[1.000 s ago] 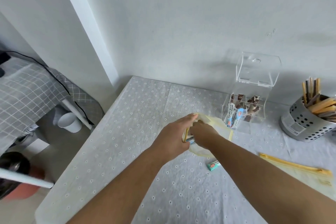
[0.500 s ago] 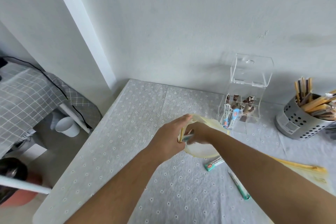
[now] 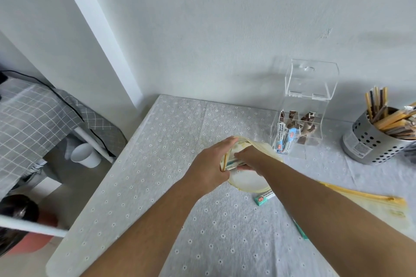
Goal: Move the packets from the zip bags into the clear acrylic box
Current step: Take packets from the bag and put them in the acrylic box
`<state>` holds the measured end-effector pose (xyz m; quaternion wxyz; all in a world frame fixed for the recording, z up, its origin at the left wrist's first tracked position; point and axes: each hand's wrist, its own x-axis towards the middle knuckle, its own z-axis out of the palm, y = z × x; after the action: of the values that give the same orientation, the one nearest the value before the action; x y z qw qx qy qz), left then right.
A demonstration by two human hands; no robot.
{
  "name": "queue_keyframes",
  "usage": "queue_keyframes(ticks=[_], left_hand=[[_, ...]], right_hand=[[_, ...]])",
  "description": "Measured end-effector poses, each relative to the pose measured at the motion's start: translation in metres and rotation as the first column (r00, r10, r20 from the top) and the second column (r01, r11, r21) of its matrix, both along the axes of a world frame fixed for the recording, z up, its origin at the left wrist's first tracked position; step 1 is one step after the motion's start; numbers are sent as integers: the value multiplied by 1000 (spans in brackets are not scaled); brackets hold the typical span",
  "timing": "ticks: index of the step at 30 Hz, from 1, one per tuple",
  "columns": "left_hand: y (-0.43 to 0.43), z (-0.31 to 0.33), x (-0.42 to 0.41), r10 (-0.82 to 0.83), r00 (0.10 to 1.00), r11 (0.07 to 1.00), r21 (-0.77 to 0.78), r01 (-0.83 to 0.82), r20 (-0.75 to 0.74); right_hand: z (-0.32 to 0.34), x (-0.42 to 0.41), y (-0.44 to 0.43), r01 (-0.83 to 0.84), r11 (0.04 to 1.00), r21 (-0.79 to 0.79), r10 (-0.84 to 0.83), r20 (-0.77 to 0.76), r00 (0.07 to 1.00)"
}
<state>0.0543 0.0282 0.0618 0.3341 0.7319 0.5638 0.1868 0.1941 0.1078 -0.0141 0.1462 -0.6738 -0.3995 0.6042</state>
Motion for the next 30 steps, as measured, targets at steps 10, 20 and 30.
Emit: queue_keyframes(ticks=[10, 20, 30], left_hand=[[0, -3, -1, 22, 1000, 1000, 22, -22, -20], [10, 3, 0, 49, 997, 998, 30, -47, -59], [10, 10, 0, 47, 992, 999, -5, -48, -113]], right_hand=[[2, -2, -1, -127, 988, 93, 113, 142, 983], [53, 8, -38, -682, 594, 426, 332, 642, 691], [152, 101, -31, -512, 709, 484, 250, 507, 825]])
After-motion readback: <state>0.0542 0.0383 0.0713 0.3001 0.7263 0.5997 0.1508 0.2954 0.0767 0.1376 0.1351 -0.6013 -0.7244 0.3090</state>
